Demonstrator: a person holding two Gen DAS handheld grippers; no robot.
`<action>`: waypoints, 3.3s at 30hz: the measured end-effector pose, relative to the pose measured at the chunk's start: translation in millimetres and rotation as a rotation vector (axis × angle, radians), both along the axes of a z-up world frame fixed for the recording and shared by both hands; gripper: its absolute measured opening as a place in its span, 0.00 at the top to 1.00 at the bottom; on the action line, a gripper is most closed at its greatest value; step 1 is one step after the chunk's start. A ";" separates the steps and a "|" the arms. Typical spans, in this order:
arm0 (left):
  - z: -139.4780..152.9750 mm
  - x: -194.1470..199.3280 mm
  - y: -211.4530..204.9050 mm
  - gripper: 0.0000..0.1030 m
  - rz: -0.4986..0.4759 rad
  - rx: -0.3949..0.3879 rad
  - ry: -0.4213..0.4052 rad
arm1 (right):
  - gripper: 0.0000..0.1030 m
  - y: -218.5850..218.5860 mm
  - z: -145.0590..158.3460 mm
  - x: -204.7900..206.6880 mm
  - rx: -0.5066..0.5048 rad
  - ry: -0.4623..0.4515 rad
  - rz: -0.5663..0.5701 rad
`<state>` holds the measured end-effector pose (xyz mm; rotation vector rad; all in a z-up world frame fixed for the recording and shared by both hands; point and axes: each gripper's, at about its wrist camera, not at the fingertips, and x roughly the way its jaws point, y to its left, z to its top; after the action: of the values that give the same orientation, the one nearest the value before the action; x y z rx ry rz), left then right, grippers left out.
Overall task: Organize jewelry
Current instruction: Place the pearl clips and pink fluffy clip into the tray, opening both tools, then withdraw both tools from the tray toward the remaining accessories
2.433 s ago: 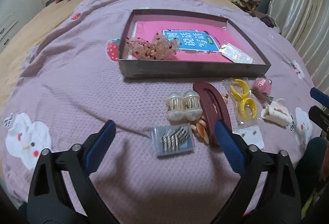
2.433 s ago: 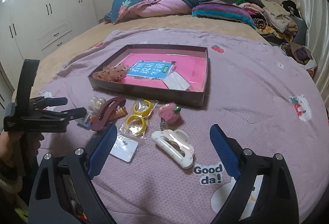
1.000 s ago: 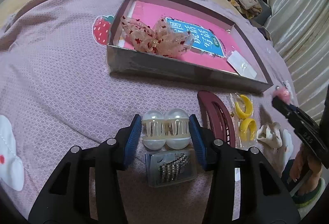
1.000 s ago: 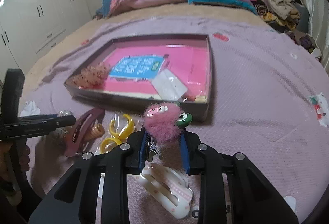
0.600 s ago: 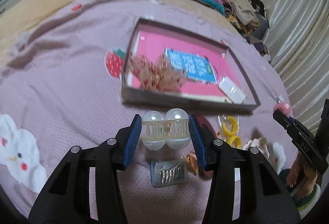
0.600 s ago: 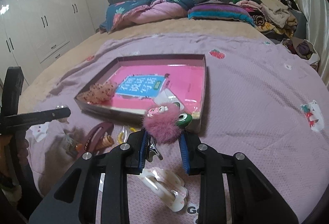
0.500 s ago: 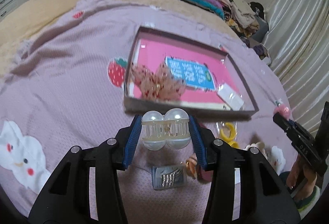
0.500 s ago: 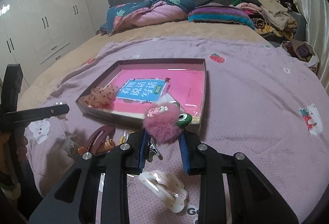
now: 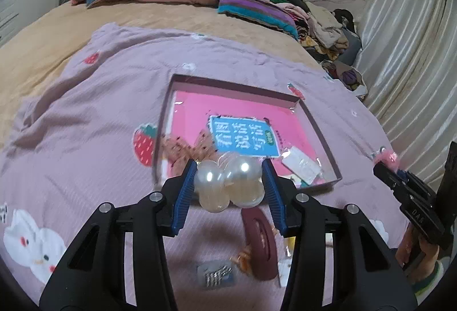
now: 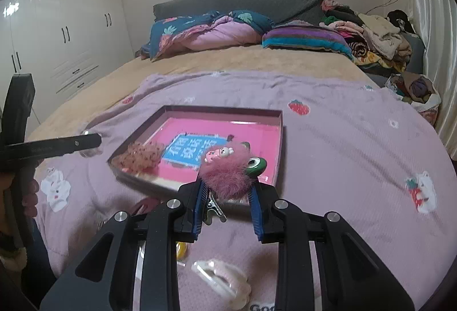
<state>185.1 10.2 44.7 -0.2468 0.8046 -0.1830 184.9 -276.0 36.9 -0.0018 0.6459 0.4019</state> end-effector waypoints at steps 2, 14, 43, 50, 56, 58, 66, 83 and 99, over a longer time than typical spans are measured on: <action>2.3 6.0 -5.2 0.63 -0.008 0.003 -0.004 | 0.75 -1.5 5.0 4.6 0.007 -0.007 -0.001; -3.7 38.5 -38.4 0.63 -0.057 0.050 0.014 | 0.75 5.5 26.3 37.0 0.012 -0.044 0.025; -75.7 72.7 -80.6 0.63 -0.106 0.114 0.154 | 0.75 14.9 -47.1 120.3 -0.031 0.164 0.073; -69.7 65.1 -77.9 0.53 -0.102 0.113 0.143 | 0.73 17.2 -69.3 128.2 -0.059 0.223 0.066; -53.4 54.6 -70.1 0.43 -0.074 0.113 0.114 | 0.59 21.5 -75.7 127.8 -0.094 0.242 0.063; -48.0 49.8 -66.8 0.40 -0.062 0.114 0.102 | 0.46 19.5 -72.0 125.7 -0.090 0.227 0.053; -19.1 28.4 -49.8 0.19 0.009 0.102 0.042 | 0.29 6.9 -39.7 108.3 -0.011 0.157 0.041; 36.5 -20.4 -29.3 0.09 0.084 0.086 -0.081 | 0.10 -13.4 35.0 39.7 0.096 -0.028 0.011; 49.7 -56.1 -16.4 0.09 0.090 0.079 -0.124 | 0.10 -13.8 54.1 -14.9 0.100 -0.065 -0.002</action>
<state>128.9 -6.2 94.4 -0.1943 0.6744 -0.0810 169.9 -289.8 91.0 0.0807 0.5612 0.4304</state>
